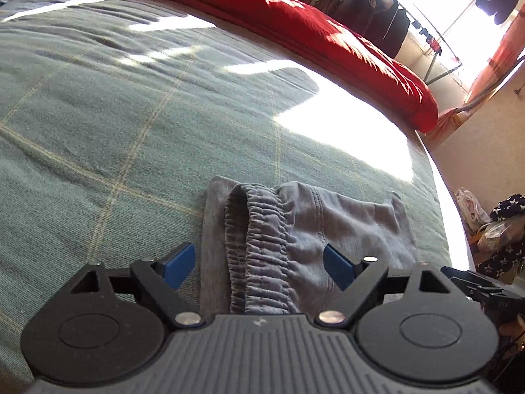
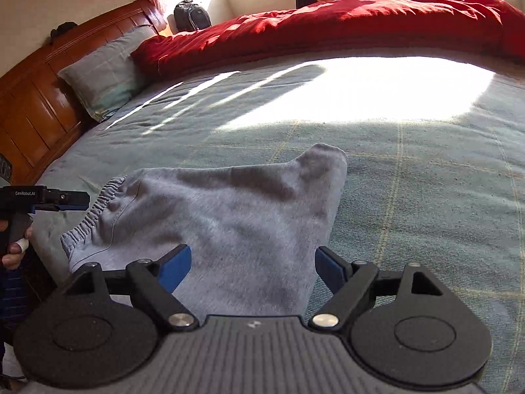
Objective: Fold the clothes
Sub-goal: 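Close the left gripper on the waistband while the right gripper reaches the folded end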
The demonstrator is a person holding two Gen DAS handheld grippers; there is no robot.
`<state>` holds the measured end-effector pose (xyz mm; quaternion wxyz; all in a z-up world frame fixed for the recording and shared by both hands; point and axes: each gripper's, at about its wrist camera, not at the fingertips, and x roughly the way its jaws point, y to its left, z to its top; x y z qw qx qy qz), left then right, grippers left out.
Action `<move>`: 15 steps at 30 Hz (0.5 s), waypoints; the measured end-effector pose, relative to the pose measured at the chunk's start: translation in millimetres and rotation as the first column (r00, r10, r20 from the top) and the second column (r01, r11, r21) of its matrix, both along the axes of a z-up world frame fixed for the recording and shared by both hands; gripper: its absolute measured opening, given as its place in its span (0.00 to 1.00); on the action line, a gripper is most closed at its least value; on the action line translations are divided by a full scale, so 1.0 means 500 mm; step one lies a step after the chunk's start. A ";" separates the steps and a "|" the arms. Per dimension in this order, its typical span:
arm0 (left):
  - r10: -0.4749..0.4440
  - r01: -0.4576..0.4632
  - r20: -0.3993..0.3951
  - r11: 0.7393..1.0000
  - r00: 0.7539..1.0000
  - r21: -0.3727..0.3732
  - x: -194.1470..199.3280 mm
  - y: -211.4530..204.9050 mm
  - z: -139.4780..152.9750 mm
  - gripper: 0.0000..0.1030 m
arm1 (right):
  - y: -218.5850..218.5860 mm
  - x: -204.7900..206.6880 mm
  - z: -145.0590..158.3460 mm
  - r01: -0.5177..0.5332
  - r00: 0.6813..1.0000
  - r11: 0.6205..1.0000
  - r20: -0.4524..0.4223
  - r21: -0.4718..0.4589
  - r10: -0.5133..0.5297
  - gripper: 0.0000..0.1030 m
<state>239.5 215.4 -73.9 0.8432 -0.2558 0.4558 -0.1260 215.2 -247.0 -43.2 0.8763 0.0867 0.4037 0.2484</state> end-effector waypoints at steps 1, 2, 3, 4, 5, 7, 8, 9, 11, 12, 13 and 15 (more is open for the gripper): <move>0.012 -0.012 -0.022 1.000 1.000 -0.021 0.004 0.007 -0.012 0.83 | -0.017 -0.003 -0.007 0.019 1.000 0.999 -0.011 0.029 -0.018 0.89; 0.021 -0.023 -0.041 0.999 0.999 -0.035 0.006 0.012 -0.022 0.83 | -0.035 -0.005 -0.014 0.037 0.999 0.997 -0.025 0.061 -0.036 0.90; 0.024 -0.026 -0.056 0.999 0.998 -0.048 0.007 0.016 -0.032 0.83 | -0.053 -0.007 -0.022 0.057 0.998 0.994 -0.039 0.092 -0.053 0.91; 0.023 -0.027 -0.069 0.998 0.997 -0.060 0.008 0.019 -0.042 0.83 | -0.064 -0.006 -0.031 0.069 0.996 0.991 -0.059 0.115 -0.062 0.91; 0.018 -0.025 -0.080 0.996 0.997 -0.088 0.007 0.021 -0.050 0.83 | -0.072 -0.003 -0.040 0.077 0.995 0.988 -0.080 0.134 -0.066 0.91; -0.004 -0.010 -0.092 0.988 0.996 -0.152 0.008 0.025 -0.062 0.83 | -0.083 0.008 -0.060 0.083 0.990 0.982 -0.127 0.172 -0.062 0.91; -0.014 -0.002 -0.097 0.985 0.995 -0.173 0.009 0.025 -0.066 0.83 | -0.087 0.014 -0.069 0.085 0.987 0.978 -0.150 0.191 -0.056 0.92; -0.025 0.005 -0.101 0.981 0.995 -0.193 0.010 0.024 -0.069 0.83 | -0.090 0.020 -0.079 0.087 0.984 0.974 -0.173 0.210 -0.051 0.92; -0.045 0.023 -0.107 0.980 0.993 -0.196 0.018 0.019 -0.075 0.83 | -0.099 0.040 -0.100 0.102 0.973 0.958 -0.226 0.269 -0.040 0.93; -0.054 0.032 -0.109 0.981 0.993 -0.194 0.023 0.016 -0.078 0.83 | -0.105 0.051 -0.112 0.115 0.967 0.946 -0.252 0.303 -0.037 0.93; -0.061 0.038 -0.109 0.979 0.992 -0.202 0.030 0.016 -0.083 0.83 | -0.111 0.061 -0.120 0.130 0.961 0.934 -0.273 0.334 -0.036 0.94; -0.068 0.042 -0.106 0.973 0.992 -0.225 0.046 0.017 -0.091 0.84 | -0.120 0.084 -0.132 0.141 0.953 0.906 -0.302 0.399 -0.015 0.96</move>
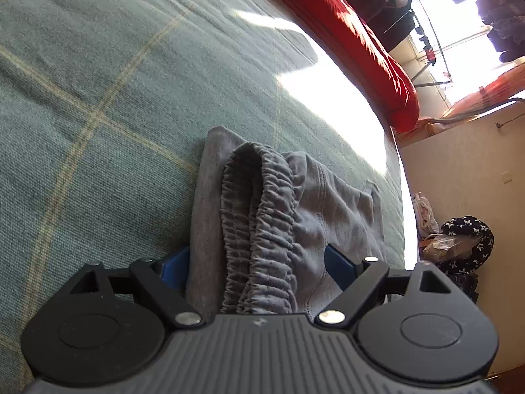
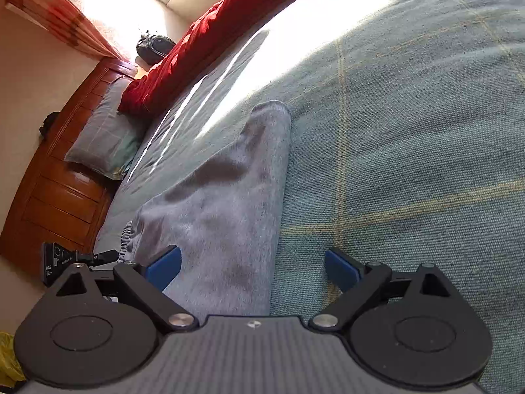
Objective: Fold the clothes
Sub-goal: 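Close the left gripper on the waistband while the right gripper reaches the folded end, then close the right gripper on the folded end while the left gripper holds the waistband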
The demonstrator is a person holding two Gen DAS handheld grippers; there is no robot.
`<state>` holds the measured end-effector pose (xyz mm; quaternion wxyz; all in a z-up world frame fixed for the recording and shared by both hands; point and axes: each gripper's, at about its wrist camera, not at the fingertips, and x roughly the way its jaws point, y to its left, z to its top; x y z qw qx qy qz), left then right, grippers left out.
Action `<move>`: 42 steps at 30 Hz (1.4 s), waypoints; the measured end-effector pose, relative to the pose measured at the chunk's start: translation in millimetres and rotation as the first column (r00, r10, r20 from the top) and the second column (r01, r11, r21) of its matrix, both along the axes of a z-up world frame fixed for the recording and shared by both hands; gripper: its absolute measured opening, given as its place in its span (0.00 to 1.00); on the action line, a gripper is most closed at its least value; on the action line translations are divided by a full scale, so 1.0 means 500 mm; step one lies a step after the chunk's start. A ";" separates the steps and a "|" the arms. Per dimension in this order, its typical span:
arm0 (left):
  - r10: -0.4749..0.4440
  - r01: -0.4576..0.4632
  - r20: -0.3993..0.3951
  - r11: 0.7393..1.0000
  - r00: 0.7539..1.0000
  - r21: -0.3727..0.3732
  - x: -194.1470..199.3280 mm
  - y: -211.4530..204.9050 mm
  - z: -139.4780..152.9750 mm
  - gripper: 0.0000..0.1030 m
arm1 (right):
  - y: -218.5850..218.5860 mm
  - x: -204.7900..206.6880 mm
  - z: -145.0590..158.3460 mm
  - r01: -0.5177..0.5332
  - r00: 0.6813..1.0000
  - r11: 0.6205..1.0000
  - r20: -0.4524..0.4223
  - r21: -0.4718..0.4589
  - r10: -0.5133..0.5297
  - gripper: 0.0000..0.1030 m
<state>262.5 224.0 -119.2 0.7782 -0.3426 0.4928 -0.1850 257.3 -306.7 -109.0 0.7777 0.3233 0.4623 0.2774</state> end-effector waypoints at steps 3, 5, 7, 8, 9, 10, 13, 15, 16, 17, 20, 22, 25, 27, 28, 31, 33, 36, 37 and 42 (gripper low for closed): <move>-0.004 0.004 0.000 0.999 1.000 -0.032 0.029 0.002 -0.007 0.85 | 0.006 0.039 -0.008 -0.009 1.000 0.998 -0.021 0.055 0.010 0.96; -0.010 0.010 -0.001 0.999 1.000 -0.041 0.049 0.000 -0.011 0.86 | 0.021 0.071 -0.012 -0.029 0.999 0.996 -0.036 0.080 0.032 0.96; -0.013 0.013 -0.002 0.999 1.000 -0.049 0.058 -0.001 -0.013 0.86 | 0.047 0.106 -0.015 -0.056 0.997 0.994 -0.044 0.091 0.060 0.96; -0.015 0.015 -0.002 0.998 1.000 -0.053 0.062 -0.001 -0.014 0.86 | 0.060 0.121 -0.017 -0.067 0.996 0.993 -0.048 0.096 0.072 0.96; -0.016 0.016 -0.002 0.998 1.000 -0.057 0.065 -0.001 -0.015 0.86 | 0.075 0.136 -0.019 -0.080 0.995 0.992 -0.055 0.101 0.086 0.96; -0.018 0.017 -0.002 0.998 1.000 -0.061 0.069 -0.001 -0.017 0.86 | 0.087 0.146 -0.021 -0.089 0.993 0.991 -0.062 0.101 0.096 0.96; -0.029 0.030 0.006 0.996 1.000 -0.080 0.042 0.000 -0.018 0.86 | 0.114 0.153 -0.020 -0.122 0.990 0.990 -0.060 0.075 0.127 0.98; -0.039 0.039 0.010 0.995 0.999 -0.097 0.014 0.001 -0.019 0.86 | 0.114 0.138 -0.018 -0.149 0.986 0.986 -0.065 0.072 0.154 0.98; -0.044 0.044 0.011 0.994 0.999 -0.103 0.001 0.001 -0.020 0.86 | 0.112 0.129 -0.018 -0.159 0.984 0.984 -0.071 0.076 0.165 0.98; -0.049 0.050 0.012 0.993 0.999 -0.109 -0.012 0.001 -0.020 0.86 | 0.106 0.113 -0.016 -0.170 0.981 0.982 -0.077 0.080 0.177 0.98; -0.067 0.070 0.030 0.991 0.997 -0.110 -0.041 0.000 -0.021 0.86 | 0.092 0.063 -0.012 -0.210 0.972 0.973 -0.088 0.094 0.218 0.98; -0.062 0.065 0.025 0.989 0.998 -0.130 -0.029 0.004 -0.026 0.87 | 0.087 0.036 -0.012 -0.238 0.965 0.966 -0.087 0.100 0.247 0.98; -0.064 0.066 0.016 0.985 0.998 -0.160 0.011 0.005 -0.031 0.87 | 0.091 0.039 -0.014 -0.240 0.964 0.966 -0.089 0.100 0.249 0.98; -0.068 0.069 0.009 0.986 0.998 -0.151 0.039 -0.003 -0.029 0.87 | 0.100 0.065 -0.015 -0.219 0.969 0.968 -0.085 0.123 0.230 0.98; -0.074 0.073 0.003 0.988 0.997 -0.139 0.049 -0.009 -0.027 0.87 | 0.106 0.078 -0.017 -0.208 0.972 0.970 -0.086 0.126 0.219 0.98; -0.111 0.112 0.019 0.991 0.994 -0.080 0.051 -0.028 -0.013 0.86 | 0.126 0.102 -0.018 -0.198 0.974 0.974 -0.089 0.109 0.207 0.98; -0.120 0.121 0.031 0.990 0.992 -0.067 0.030 -0.025 -0.010 0.84 | 0.129 0.095 -0.011 -0.207 0.974 0.975 -0.073 0.075 0.213 0.94; -0.113 0.115 0.040 0.992 0.993 -0.052 0.016 -0.019 -0.010 0.74 | 0.117 0.080 -0.013 -0.198 0.978 0.980 -0.052 0.033 0.200 0.76; -0.113 0.114 0.040 0.993 0.993 -0.037 0.014 -0.019 -0.009 0.72 | 0.111 0.079 -0.017 -0.191 0.980 0.981 -0.052 0.038 0.193 0.72; -0.103 0.101 0.041 0.994 0.994 0.049 0.001 -0.020 0.002 0.54 | 0.114 0.071 -0.019 -0.170 0.985 0.985 -0.035 -0.037 0.169 0.51</move>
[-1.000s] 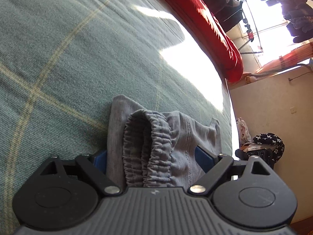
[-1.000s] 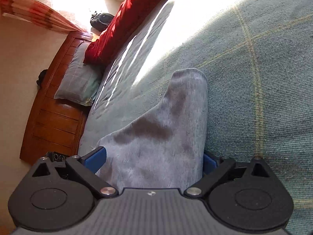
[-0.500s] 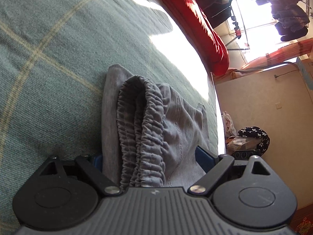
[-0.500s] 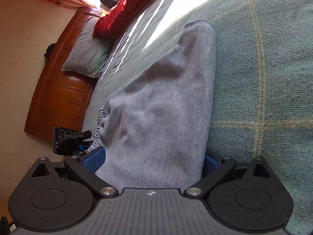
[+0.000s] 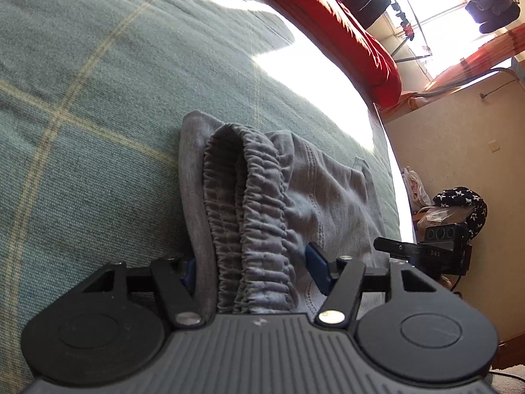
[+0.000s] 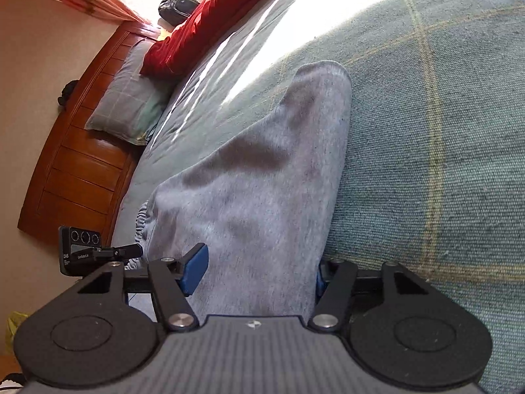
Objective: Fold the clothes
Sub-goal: 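Close the right gripper on the folded end while the left gripper holds the waistband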
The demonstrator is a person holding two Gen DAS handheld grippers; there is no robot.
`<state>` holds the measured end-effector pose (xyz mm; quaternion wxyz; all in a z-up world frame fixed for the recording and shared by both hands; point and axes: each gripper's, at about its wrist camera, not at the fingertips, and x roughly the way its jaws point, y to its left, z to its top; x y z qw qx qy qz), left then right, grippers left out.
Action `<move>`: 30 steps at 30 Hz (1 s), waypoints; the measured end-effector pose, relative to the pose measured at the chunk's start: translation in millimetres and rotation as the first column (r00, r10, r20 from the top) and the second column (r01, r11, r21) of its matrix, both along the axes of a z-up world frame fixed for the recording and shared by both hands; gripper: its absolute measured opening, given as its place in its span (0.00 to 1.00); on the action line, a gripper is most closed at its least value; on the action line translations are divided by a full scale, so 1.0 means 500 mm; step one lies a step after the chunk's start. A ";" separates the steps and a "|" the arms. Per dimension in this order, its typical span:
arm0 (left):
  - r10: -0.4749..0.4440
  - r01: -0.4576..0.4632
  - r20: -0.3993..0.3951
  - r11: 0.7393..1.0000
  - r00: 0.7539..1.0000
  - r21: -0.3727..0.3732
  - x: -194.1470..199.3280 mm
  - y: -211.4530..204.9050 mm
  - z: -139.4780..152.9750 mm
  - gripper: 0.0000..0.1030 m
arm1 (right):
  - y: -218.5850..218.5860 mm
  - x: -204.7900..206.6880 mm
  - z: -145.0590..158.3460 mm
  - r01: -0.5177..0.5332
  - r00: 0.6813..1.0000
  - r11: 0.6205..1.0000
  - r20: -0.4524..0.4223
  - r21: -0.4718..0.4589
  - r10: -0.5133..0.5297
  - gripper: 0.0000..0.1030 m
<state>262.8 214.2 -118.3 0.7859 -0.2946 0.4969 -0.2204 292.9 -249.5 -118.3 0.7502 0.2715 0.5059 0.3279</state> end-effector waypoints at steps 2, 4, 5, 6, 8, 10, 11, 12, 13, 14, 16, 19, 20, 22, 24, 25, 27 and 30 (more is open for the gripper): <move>0.011 -0.011 0.008 1.000 1.000 0.028 -0.007 -0.003 0.006 0.50 | 0.002 -0.005 0.002 0.014 1.000 0.999 0.014 -0.040 -0.013 0.38; 0.020 -0.021 0.021 0.998 1.000 0.064 -0.017 -0.008 0.014 0.49 | -0.002 -0.010 0.002 0.035 0.999 0.998 0.019 -0.042 -0.035 0.30; 0.025 -0.028 0.028 0.996 0.999 0.085 -0.025 -0.010 0.018 0.48 | -0.001 -0.013 0.004 0.039 0.999 0.998 0.026 -0.047 -0.038 0.29; 0.029 -0.032 0.033 0.994 0.999 0.102 -0.028 -0.013 0.023 0.48 | -0.001 -0.019 0.007 0.039 0.998 0.998 0.043 -0.056 -0.036 0.28; 0.030 -0.037 0.050 0.989 0.998 0.146 -0.037 -0.023 0.036 0.45 | 0.005 -0.028 0.019 0.031 0.997 0.997 0.080 -0.075 -0.025 0.24; 0.031 -0.042 0.068 0.985 0.997 0.168 -0.046 -0.031 0.050 0.42 | 0.012 -0.033 0.033 0.021 0.994 0.994 0.111 -0.103 -0.010 0.16; 0.031 -0.044 0.078 0.983 0.996 0.177 -0.051 -0.033 0.057 0.39 | 0.017 -0.034 0.042 0.015 0.992 0.992 0.127 -0.123 0.001 0.14; 0.032 -0.047 0.086 0.983 0.996 0.177 -0.055 -0.034 0.063 0.37 | 0.023 -0.035 0.051 0.007 0.990 0.989 0.144 -0.146 0.014 0.13; 0.032 -0.049 0.095 0.983 0.995 0.178 -0.060 -0.035 0.069 0.35 | 0.028 -0.037 0.060 0.003 0.987 0.985 0.160 -0.171 0.025 0.13; 0.032 -0.051 0.105 0.982 0.994 0.181 -0.066 -0.036 0.076 0.33 | 0.034 -0.038 0.069 -0.002 0.984 0.981 0.173 -0.196 0.037 0.13; 0.034 -0.057 0.124 0.981 0.992 0.188 -0.072 -0.043 0.089 0.30 | 0.046 -0.040 0.087 -0.013 0.979 0.971 0.196 -0.238 0.062 0.12; 0.034 -0.064 0.153 0.979 0.988 0.196 -0.087 -0.049 0.109 0.29 | 0.062 -0.043 0.118 -0.030 0.967 0.960 0.235 -0.278 0.099 0.12; 0.034 -0.066 0.164 0.978 0.986 0.197 -0.095 -0.048 0.116 0.29 | 0.066 -0.042 0.128 -0.036 0.963 0.958 0.247 -0.285 0.110 0.12; 0.034 -0.071 0.185 0.978 0.982 0.197 -0.107 -0.048 0.129 0.28 | 0.078 -0.039 0.150 -0.049 0.954 0.953 0.269 -0.299 0.134 0.12; 0.036 -0.078 0.208 0.977 0.978 0.199 -0.124 -0.046 0.140 0.28 | 0.098 -0.034 0.170 -0.062 0.945 0.946 0.285 -0.319 0.158 0.12; 0.041 -0.088 0.222 0.974 0.974 0.206 -0.133 -0.046 0.147 0.28 | 0.114 -0.031 0.181 -0.069 0.940 0.941 0.295 -0.331 0.172 0.12; 0.055 -0.113 0.251 0.969 0.966 0.220 -0.151 -0.042 0.161 0.28 | 0.148 -0.024 0.202 -0.085 0.927 0.930 0.313 -0.357 0.205 0.12; 0.086 -0.158 0.291 0.960 0.953 0.232 -0.182 -0.025 0.182 0.28 | 0.203 -0.016 0.231 -0.120 0.904 0.914 0.337 -0.387 0.261 0.12</move>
